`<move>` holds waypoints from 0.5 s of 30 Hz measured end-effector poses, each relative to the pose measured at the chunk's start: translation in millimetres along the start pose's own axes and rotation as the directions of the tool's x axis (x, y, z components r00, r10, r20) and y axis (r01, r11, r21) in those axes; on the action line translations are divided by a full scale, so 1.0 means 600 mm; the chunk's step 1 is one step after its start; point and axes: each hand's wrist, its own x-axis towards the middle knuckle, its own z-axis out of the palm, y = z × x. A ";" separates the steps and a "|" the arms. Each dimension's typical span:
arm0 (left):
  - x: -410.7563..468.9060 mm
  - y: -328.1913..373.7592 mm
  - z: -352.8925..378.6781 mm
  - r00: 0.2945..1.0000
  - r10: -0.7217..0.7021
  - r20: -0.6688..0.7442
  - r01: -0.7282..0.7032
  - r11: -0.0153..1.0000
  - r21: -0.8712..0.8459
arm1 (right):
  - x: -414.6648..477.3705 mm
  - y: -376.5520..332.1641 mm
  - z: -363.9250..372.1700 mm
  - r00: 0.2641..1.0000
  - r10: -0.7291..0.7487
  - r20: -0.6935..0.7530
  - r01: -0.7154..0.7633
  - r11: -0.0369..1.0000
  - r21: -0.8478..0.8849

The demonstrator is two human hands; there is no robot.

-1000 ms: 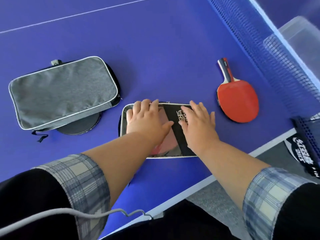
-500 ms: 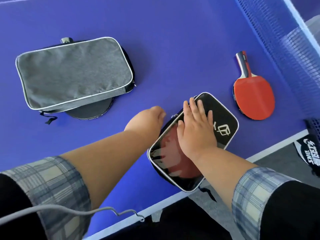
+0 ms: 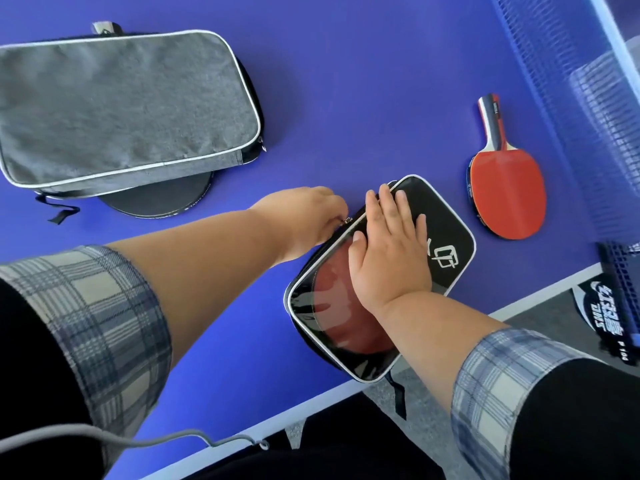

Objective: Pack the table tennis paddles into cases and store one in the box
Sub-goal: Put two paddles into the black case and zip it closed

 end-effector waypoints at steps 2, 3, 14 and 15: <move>-0.005 -0.003 0.001 1.000 -0.001 -0.001 0.001 1.000 -0.014 | 0.000 0.000 0.000 1.000 0.003 0.002 -0.003 1.000 0.000; -0.008 -0.005 0.002 1.000 0.000 -0.011 0.000 1.000 -0.025 | 0.001 0.000 0.000 1.000 0.003 0.002 -0.003 1.000 -0.001; 0.040 0.019 -0.008 0.988 -0.100 -0.116 0.090 0.992 -0.085 | 0.000 0.003 0.009 0.999 -0.009 -0.049 0.008 1.000 -0.003; 0.045 0.019 -0.009 0.987 -0.116 -0.110 0.105 0.990 -0.098 | 0.001 0.003 0.009 0.999 -0.010 -0.052 0.010 1.000 -0.002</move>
